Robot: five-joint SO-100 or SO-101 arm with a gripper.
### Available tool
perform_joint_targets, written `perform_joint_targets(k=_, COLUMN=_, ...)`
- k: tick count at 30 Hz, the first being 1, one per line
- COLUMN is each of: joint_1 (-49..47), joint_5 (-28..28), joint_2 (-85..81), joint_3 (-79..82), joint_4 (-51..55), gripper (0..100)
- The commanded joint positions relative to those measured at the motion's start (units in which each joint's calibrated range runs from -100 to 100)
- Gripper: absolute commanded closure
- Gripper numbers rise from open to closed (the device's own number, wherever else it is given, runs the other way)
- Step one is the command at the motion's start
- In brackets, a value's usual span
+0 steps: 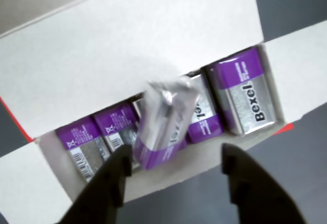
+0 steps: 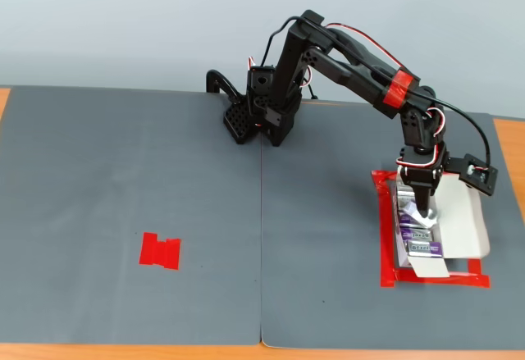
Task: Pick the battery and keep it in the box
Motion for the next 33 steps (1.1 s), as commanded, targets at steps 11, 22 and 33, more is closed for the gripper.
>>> perform_joint_targets(k=11, joint_1=0.28, joint_5=-0.18, joint_2=-2.09, joint_3=-0.66, joint_4=0.13, gripper=80)
perform_joint_targets(k=22, joint_1=4.83, joint_5=-0.18, joint_2=-11.50, joint_3=-0.21, joint_4=-0.65, gripper=96)
perform_joint_targets(k=33, joint_1=15.57, joint_5=-0.18, joint_2=-26.33, joint_3=6.12, joint_4=-0.82, gripper=96)
